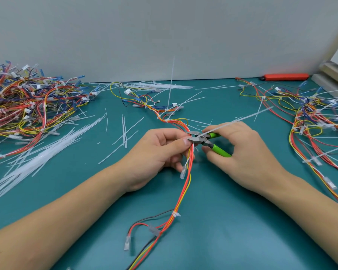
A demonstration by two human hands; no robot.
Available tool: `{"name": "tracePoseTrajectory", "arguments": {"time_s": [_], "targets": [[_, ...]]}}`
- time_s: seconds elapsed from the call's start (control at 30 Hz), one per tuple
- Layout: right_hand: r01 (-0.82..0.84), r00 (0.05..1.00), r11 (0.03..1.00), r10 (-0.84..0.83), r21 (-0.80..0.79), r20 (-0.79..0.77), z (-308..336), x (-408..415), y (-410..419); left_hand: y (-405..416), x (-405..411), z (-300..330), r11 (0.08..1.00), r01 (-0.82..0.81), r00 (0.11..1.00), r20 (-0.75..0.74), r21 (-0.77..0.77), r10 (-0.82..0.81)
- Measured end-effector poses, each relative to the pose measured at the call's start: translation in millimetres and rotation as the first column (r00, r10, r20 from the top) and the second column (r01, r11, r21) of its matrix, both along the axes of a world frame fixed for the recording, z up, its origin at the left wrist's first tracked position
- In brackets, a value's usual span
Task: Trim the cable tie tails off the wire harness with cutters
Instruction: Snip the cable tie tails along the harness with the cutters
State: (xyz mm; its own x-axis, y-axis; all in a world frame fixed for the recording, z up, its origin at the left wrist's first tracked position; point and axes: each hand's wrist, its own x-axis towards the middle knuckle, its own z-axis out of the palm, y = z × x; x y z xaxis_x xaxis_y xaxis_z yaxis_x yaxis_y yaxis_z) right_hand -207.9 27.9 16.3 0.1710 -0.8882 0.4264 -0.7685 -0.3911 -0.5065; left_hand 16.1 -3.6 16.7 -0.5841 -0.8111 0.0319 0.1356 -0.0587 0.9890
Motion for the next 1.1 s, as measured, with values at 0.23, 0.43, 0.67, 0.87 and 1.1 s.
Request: {"name": "tracePoseTrajectory", "arguments": {"time_s": [0.23,0.43,0.67,0.87,1.1], "targets": [[-0.022,0.999,1.000,0.022,0.018,-0.026,2.3,-0.2,0.6,0.1,0.3,0.6,1.000,0.001,1.000,-0.001,0.005,-0.001],[0.072,0.995,0.997,-0.073,-0.024,-0.068,0.7,3.8,3.6,1.6,-0.1,3.2,1.000,0.005,1.000,-0.005,0.006,-0.005],[0.002,1.000,1.000,-0.001,0.021,-0.014,2.7,1.8,2.2,1.9,-0.5,2.4,1.000,-0.022,1.000,-0.006,0.014,0.022],[-0.041,0.999,0.998,0.041,0.038,-0.004,2.8,0.0,0.8,0.3,0.4,0.6,1.000,-0.020,1.000,0.011,0.002,0.020],[-0.066,0.998,0.997,0.066,0.045,0.009,2.7,-1.1,-0.7,0.9,1.2,2.4,1.000,0.002,1.000,0.010,0.019,-0.002]]}}
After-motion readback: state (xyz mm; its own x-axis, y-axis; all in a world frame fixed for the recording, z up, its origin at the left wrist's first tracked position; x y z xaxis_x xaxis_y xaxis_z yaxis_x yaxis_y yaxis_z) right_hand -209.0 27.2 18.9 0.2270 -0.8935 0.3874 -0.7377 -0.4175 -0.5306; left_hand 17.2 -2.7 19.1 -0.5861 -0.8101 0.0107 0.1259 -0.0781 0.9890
